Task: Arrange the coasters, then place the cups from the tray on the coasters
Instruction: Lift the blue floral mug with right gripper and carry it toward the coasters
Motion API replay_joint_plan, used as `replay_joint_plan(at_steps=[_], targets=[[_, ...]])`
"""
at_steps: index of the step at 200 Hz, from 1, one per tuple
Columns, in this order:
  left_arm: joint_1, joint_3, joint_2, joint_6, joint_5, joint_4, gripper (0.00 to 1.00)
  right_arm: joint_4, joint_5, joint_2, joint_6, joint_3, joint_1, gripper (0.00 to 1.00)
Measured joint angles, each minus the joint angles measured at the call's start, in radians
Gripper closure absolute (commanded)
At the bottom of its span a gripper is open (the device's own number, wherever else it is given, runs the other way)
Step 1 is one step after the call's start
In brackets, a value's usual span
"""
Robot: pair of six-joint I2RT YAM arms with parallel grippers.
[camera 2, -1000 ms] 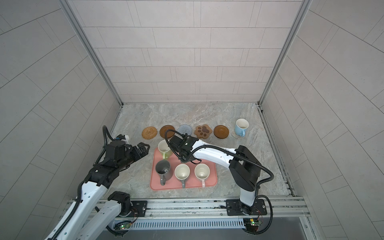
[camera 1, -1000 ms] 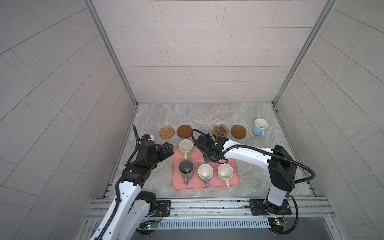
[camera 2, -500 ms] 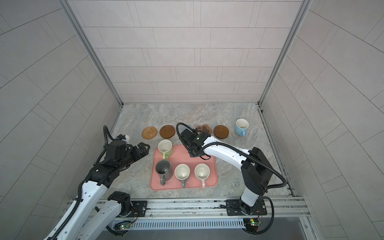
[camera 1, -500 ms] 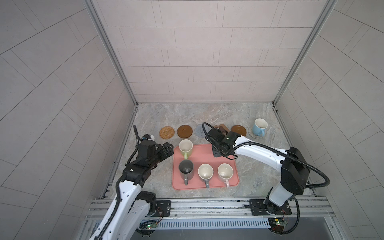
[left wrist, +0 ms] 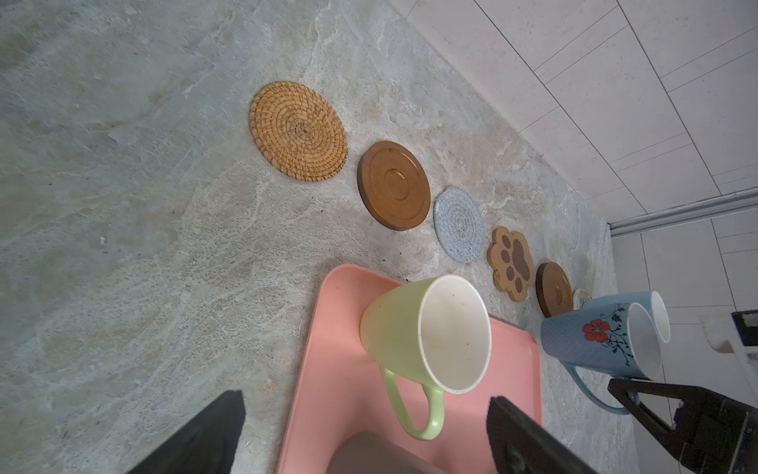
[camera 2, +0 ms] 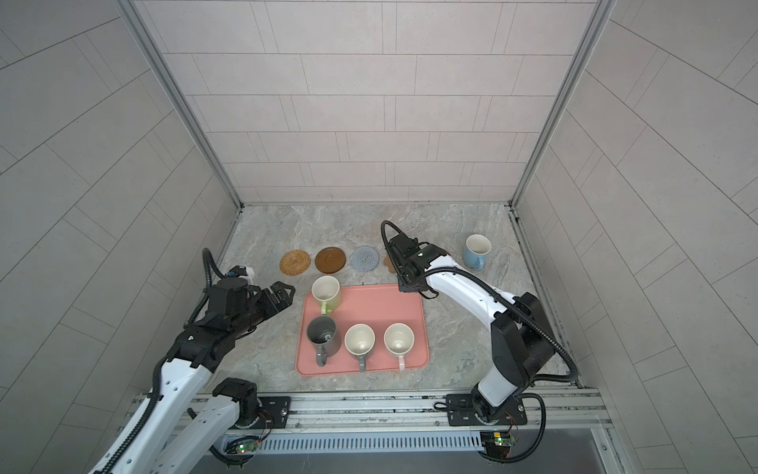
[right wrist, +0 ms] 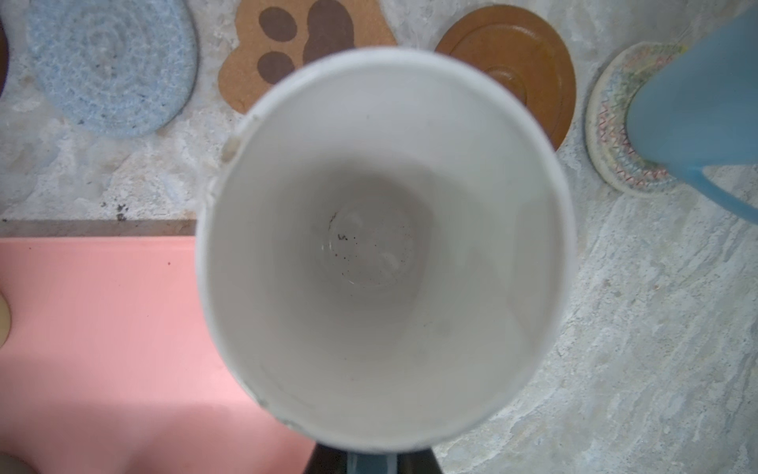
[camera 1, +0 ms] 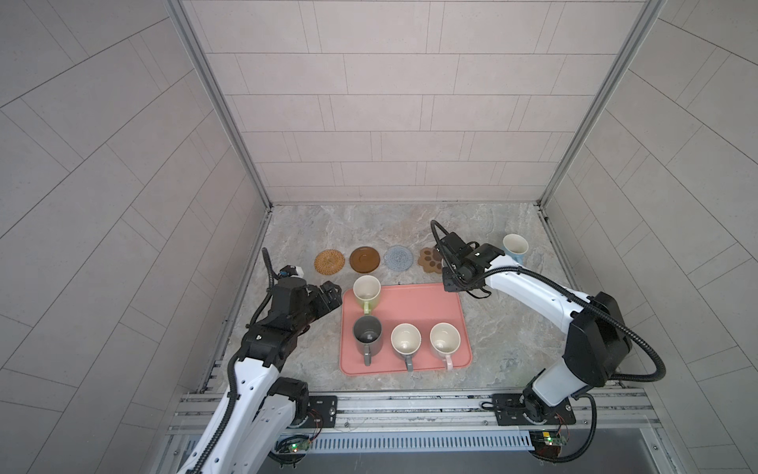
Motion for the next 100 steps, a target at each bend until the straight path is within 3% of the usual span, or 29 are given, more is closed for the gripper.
replay_joint_plan(at_steps=[100], targets=[[0.0,0.0,-0.003,-0.026,-0.027,-0.014,0.0,0.054,-0.104,0.086,-0.199,0.077,-0.229,0.92]])
